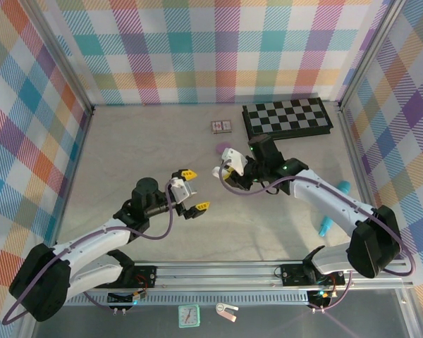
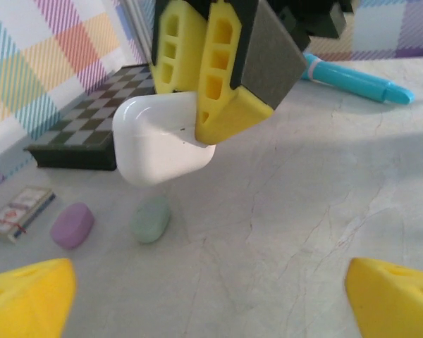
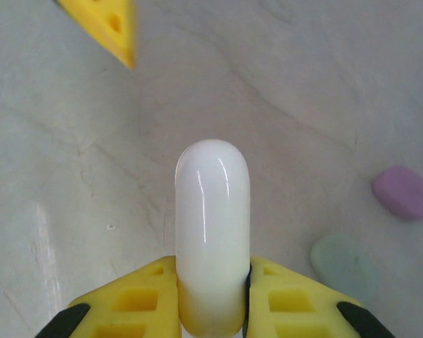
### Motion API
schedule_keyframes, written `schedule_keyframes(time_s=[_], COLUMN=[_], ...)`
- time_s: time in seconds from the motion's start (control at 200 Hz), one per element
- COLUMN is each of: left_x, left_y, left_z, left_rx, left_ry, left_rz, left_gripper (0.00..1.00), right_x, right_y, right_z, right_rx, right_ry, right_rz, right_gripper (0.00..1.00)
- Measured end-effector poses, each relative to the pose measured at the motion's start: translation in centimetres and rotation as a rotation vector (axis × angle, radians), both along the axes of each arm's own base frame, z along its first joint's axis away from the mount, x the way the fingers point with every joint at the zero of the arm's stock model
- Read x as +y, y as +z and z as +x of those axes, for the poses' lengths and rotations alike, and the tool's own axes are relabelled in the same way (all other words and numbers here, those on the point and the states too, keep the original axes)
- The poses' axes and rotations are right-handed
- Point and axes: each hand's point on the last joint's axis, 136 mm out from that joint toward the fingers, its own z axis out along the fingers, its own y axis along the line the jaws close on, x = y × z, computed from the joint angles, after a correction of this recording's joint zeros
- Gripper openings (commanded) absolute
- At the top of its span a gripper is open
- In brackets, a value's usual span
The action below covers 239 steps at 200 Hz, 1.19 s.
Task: Insert the wireless bluetooth earbuds into the charging case
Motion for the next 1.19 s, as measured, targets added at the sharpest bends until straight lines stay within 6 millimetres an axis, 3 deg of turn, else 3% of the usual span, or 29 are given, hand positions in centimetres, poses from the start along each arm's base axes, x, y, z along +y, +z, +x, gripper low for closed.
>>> schedule_keyframes(time_s=[0.225,0.435,0.855,0.99,1.195], left_x=[0.9,1.4,1.1,0.9,0.6], left_y=[-0.8,-2.6,-4.1,-3.8,-3.8], left_z=[-0.1,-0.6,-0.2,0.1,0.4], left_rx=[0.061,0.135,0.199,0.205,0.234], left_ry=[0.05,0.058,0.06,0.063,0.06], left_rz=[0.015,0.071,0.124,0.121,0.132], left_gripper=[1.0,1.0,1.0,1.0,1.0], right_x=[1.0,1.6,1.9,1.6,0.9], right_y=[-3.1,-8.6,-13.3,-14.6,-14.9], right_z=[1.2,1.2,1.8,1.9,2.4], right_rx=[0.327,0.627,0.776,0.782,0.734], right_ry=[-0.279,-0.485,-0.617,-0.641,-0.666], right_rz=[0.196,0.267,0.258,0.234,0.207], right_gripper=[0.18,0.2,0.24,0.32,0.58])
